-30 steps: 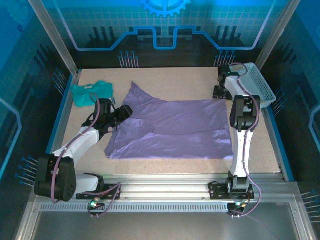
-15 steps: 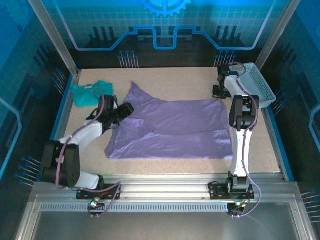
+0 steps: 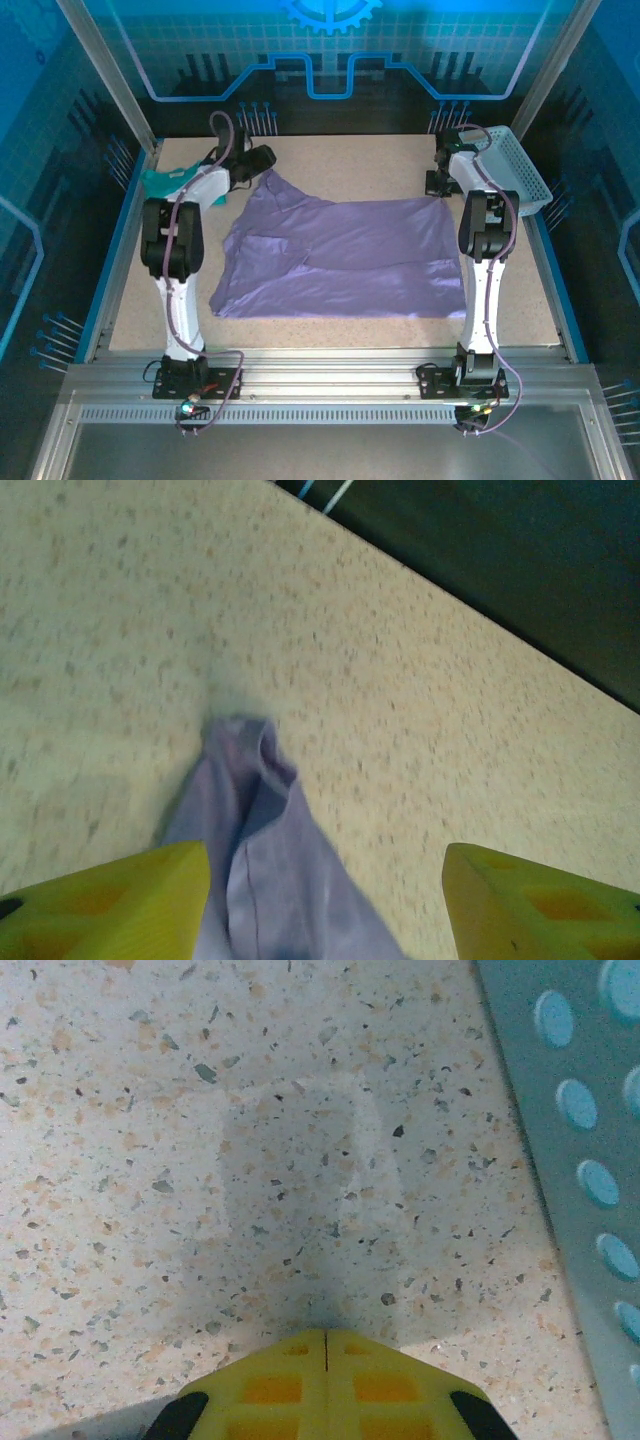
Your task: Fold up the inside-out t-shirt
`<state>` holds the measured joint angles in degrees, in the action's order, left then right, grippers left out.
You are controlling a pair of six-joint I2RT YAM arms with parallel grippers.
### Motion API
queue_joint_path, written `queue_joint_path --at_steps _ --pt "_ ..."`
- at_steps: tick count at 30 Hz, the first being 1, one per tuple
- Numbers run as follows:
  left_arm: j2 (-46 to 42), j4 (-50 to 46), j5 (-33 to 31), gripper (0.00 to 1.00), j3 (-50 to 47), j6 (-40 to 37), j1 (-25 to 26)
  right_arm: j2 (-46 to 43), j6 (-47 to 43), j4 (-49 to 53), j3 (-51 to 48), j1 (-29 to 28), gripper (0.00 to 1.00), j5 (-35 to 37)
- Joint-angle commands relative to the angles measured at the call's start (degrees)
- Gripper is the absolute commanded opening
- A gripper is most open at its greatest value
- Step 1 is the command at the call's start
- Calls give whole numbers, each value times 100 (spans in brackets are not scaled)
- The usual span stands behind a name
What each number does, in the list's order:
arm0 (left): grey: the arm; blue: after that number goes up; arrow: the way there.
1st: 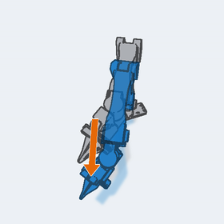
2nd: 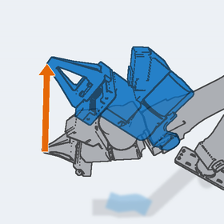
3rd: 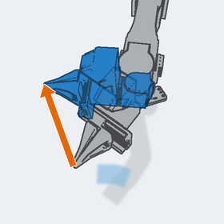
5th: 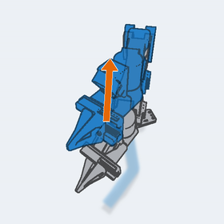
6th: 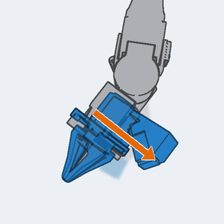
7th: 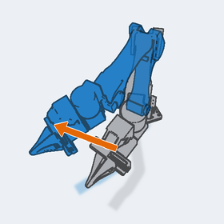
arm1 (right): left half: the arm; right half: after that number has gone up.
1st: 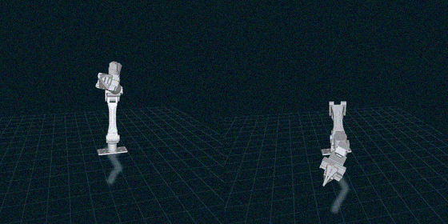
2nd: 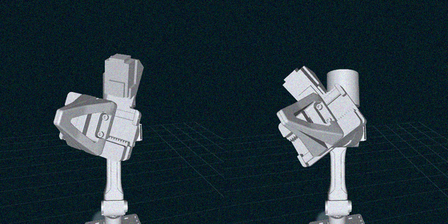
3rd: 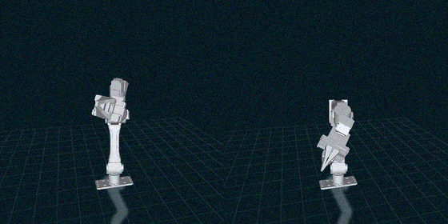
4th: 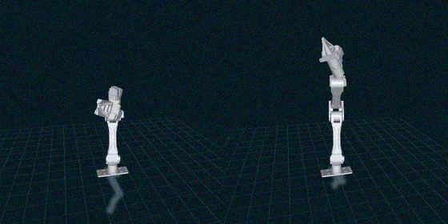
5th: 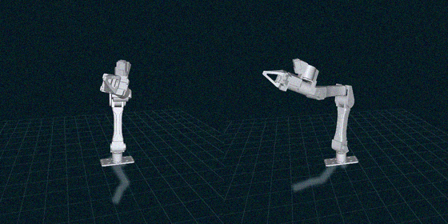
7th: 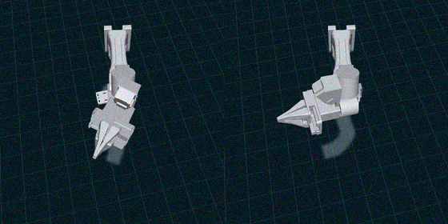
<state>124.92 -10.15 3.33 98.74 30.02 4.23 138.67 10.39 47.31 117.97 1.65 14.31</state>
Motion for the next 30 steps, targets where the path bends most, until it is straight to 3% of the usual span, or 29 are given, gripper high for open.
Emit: queue_joint_path --at_steps 1,13,19,30 --pt "591 -847 -205 62 869 -350 -1 -88 -114 15 144 32 1 -141" --pt "2298 -1932 -293 52 3322 -487 -4 -30 -123 -35 280 -16 1 -397" --pt "2683 -2114 -333 35 3879 -529 -10 -75 -151 -55 226 -24 1 -404" --pt "2636 -2083 -231 2 4011 -541 -106 -64 -220 -81 250 -22 0 -335"
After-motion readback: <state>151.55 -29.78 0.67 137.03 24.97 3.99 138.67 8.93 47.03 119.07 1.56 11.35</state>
